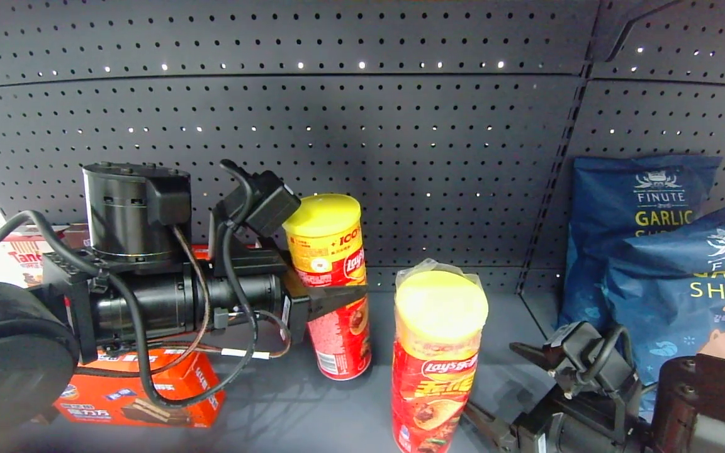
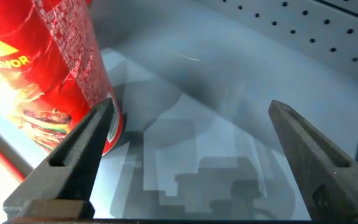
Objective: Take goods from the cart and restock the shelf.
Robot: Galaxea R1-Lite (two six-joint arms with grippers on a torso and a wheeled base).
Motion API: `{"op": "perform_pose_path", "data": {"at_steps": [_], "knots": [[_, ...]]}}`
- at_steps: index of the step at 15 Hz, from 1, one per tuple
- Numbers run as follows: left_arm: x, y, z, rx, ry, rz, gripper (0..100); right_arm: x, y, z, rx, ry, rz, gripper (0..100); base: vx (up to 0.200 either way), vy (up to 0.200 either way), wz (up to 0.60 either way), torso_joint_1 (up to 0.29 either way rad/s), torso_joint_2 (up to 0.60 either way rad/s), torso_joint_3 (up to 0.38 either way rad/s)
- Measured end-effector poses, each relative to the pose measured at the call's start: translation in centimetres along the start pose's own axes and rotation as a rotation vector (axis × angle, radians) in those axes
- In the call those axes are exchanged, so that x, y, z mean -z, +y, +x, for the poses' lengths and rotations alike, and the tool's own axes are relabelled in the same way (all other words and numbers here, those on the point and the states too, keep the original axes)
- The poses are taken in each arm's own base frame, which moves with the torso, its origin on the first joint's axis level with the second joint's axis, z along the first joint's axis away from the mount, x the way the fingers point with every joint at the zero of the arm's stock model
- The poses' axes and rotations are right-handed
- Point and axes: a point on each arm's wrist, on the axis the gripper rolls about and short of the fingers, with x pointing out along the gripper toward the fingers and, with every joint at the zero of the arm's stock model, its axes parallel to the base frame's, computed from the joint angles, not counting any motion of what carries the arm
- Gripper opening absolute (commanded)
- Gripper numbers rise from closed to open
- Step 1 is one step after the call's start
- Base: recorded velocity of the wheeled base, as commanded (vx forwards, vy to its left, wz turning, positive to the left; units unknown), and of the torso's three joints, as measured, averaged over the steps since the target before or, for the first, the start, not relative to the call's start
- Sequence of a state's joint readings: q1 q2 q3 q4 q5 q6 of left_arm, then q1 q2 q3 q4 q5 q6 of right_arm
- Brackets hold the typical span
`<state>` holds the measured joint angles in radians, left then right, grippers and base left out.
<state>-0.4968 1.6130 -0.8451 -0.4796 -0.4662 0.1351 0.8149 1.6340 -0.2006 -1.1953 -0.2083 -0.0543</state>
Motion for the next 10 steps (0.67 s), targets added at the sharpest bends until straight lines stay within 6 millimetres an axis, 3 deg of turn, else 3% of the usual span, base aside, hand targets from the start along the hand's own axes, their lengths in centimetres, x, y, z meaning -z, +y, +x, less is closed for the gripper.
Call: {"op": "perform_pose_path", "data": {"at_steps": [10], "knots": [[0.1, 0.0, 0.0, 0.000, 0.001, 0.000, 0, 0.0, 1.1, -0.3, -0.052, -0.013, -0.009, 100, 0.000, 0.000, 0.00, 0.000, 0.00, 0.000]]}}
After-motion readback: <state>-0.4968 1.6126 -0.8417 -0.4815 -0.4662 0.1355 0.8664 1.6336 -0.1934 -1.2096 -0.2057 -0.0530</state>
